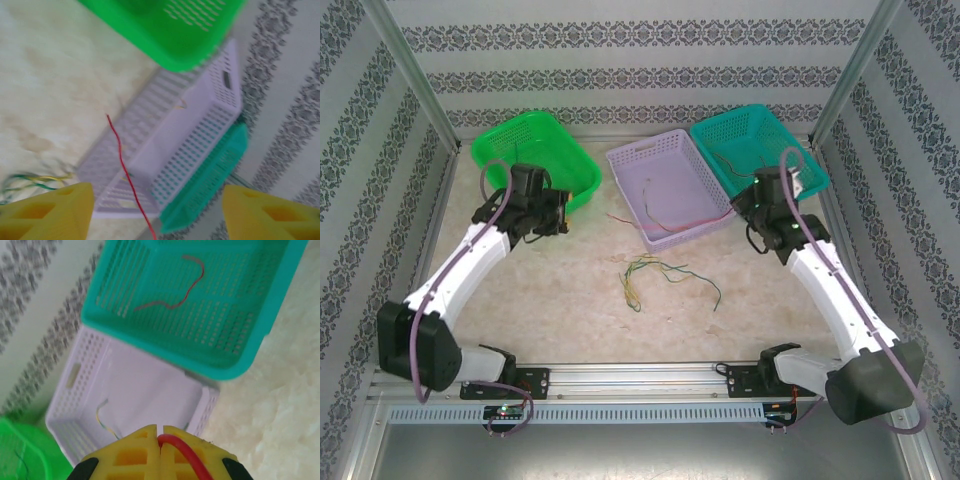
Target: Untangle the cables
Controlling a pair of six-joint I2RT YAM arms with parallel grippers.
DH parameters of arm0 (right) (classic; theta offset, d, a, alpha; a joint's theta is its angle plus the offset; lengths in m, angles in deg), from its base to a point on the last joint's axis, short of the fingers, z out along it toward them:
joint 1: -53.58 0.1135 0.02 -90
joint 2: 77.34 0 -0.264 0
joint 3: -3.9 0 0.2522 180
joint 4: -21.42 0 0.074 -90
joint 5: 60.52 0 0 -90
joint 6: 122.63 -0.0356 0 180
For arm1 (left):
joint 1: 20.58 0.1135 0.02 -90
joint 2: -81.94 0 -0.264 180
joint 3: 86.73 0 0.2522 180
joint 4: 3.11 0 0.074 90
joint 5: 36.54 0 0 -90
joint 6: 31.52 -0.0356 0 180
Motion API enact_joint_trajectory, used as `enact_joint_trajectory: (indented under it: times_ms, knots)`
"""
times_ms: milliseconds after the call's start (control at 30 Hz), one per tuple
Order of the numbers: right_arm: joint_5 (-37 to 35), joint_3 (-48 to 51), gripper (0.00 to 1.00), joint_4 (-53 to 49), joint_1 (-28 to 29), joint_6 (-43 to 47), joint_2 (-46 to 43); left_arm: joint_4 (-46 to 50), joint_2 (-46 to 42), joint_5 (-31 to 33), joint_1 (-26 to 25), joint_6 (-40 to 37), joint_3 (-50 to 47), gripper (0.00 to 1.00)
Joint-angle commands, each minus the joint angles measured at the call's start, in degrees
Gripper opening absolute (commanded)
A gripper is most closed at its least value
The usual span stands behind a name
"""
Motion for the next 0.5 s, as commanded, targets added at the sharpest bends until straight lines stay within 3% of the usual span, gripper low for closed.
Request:
enact_joint_trajectory:
  times_ms: [0, 67, 233, 467]
  knots:
    - [-1.8, -5.5, 0.0, -5.4, -2.8, -5.5, 2.9, 1.4, 1.7, -2.8, -0.1, -9.9, 9.2, 0.77]
    - [-1.7, -8.0, 0.0, -6.2, -4.7, -6.4, 4.6, 4.1, 2.0, -0.1, 0.0, -13.2, 13.4, 0.85]
    - [-0.9, -10.1, 0.0, -3.4, -9.5, -13.5, 6.5, 7.2, 2.0, 1.5, 0.1, -17.6, 18.7, 0.86]
    - [-4.8, -16.5, 0.0, -4.2, -15.4, -16.5, 11.5, 6.6, -1.0, -0.2, 0.1, -18.6, 14.1, 0.85]
